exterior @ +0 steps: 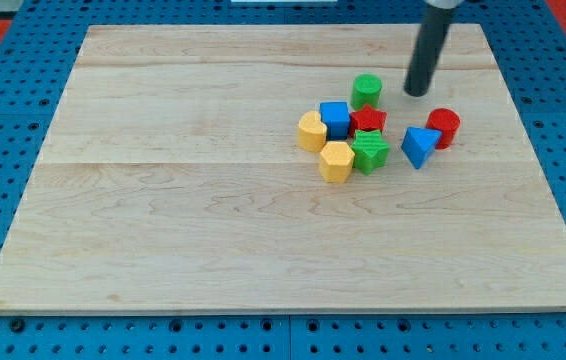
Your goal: Put the green circle diagonally top left to the yellow heart
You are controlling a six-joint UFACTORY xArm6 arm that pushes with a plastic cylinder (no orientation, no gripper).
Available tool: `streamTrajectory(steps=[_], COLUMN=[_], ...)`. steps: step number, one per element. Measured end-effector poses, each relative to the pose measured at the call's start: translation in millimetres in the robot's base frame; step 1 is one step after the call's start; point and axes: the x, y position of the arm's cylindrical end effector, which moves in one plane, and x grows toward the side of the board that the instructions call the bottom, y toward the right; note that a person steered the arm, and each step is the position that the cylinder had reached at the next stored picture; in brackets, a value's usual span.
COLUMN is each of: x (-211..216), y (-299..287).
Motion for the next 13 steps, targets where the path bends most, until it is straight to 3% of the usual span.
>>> streamTrajectory(steps=[2,4,5,7,8,9,11,13], x=[0.1,35.1,32.1,-20.5,-9.6,10.9,-47.1,-57.1], y=[-94.3,-108.0,-167.0,-270.2,-295.8,-310.5,-335.3,-297.8])
